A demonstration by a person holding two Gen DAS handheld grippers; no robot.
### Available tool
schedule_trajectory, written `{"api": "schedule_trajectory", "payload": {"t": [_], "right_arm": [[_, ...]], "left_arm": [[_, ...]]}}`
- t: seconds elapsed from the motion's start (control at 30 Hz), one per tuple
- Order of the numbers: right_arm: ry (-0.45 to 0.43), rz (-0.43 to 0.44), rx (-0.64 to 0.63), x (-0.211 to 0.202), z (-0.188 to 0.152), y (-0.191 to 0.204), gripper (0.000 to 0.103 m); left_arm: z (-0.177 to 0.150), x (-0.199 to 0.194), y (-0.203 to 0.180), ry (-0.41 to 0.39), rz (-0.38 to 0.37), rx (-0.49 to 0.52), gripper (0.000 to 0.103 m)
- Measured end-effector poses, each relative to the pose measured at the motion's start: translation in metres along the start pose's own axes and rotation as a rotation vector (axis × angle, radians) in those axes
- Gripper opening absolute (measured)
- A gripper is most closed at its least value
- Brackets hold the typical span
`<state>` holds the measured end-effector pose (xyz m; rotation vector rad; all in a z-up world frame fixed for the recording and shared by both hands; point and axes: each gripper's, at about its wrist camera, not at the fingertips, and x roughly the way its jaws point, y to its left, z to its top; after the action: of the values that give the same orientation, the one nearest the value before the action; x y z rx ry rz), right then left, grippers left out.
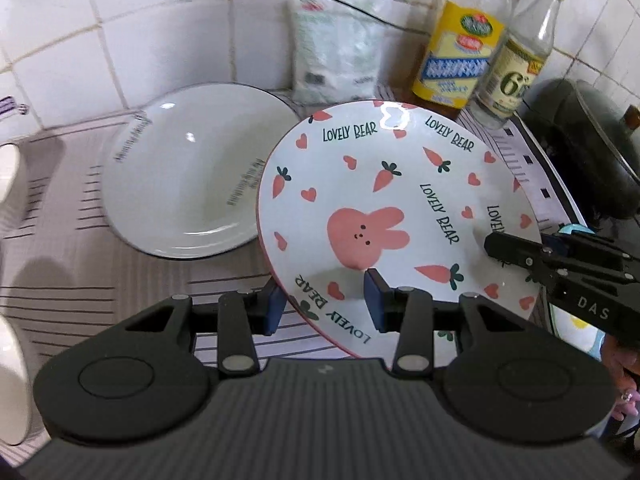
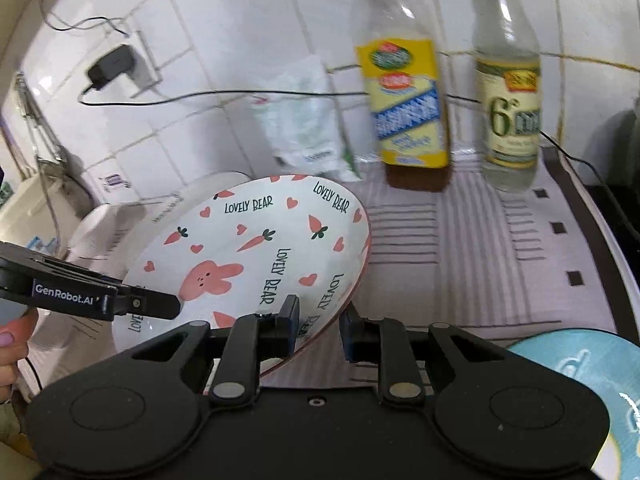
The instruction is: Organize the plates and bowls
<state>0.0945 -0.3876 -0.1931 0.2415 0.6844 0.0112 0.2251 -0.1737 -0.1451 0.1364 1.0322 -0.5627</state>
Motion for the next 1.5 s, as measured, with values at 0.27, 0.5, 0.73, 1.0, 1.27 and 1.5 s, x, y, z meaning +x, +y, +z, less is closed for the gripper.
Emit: {"api": "schedule_trajectory", "payload": {"t": [0.27,0.5,0.73,1.0,1.27,1.5], "right_arm": [[-0.022,0.086,-0.037,0.005,0.014,0.041,0.026],[-0.001,0.157,-0.068,0.037,0.026,0.064,0.026],[0.057,0.201,-0.082,0.081,0.038,0.081,0.026],[0.104,0.194,-0.085,0.117,0.050,0.091,0.026],[0.148,0.167,-0.074,0.126,0.061,0.096,0.027],[0.211,0.077,-0.062,0.127,0.069,0.112,0.027]], "left_arm": [[-0.002,-0.027,0.042,-0.047,0.058,-0.094,0.040],[-0.004,-0.022,0.074,-0.052,0.111,-0.168,0.040],[0.005,-0.001,0.107,-0.025,0.154,-0.245,0.040],[0.025,0.023,0.129,0.041,0.157,-0.256,0.040],[0.039,0.030,0.133,0.074,0.138,-0.253,0.040],[0.043,0.036,0.135,0.109,0.130,-0.259,0.040]]}}
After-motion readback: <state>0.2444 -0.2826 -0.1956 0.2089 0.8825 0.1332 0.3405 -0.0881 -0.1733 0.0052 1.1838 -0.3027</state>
